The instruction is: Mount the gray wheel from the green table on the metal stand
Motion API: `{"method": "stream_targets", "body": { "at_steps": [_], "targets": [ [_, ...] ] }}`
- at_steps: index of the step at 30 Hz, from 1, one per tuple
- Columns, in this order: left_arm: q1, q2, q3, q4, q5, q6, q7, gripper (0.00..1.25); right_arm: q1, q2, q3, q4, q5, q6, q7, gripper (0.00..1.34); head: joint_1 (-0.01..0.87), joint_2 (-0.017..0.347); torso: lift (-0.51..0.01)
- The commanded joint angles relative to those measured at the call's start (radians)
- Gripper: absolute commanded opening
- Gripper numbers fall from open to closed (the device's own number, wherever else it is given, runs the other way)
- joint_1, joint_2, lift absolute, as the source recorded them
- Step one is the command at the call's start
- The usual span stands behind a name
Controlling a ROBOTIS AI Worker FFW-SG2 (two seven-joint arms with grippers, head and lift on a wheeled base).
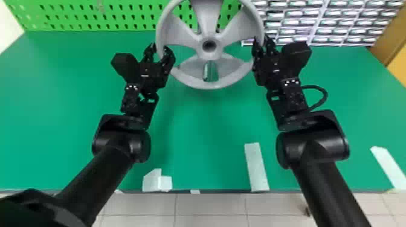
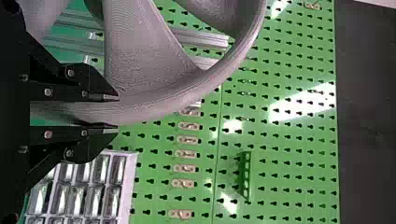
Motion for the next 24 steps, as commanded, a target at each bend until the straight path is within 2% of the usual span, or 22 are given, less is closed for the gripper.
{"method": "stream_targets", "body": {
  "at_steps": [1,24],
  "targets": [
    [0.003,0.0,-0.002,0.008,-0.004,-0.015,-0.001,0.46,-0.004,0.001,0.001,0.014,0.003,-0.013,-0.004,0.24,0.867,0.052,-0.1],
    [-0.029,-0.004,0.006,0.086,-0.031,-0.036,-0.001,0.46,-0.045,0.001,0.011,0.103,0.017,-0.064,-0.025,0.24,0.867,0.052,-0.1]
  ]
}}
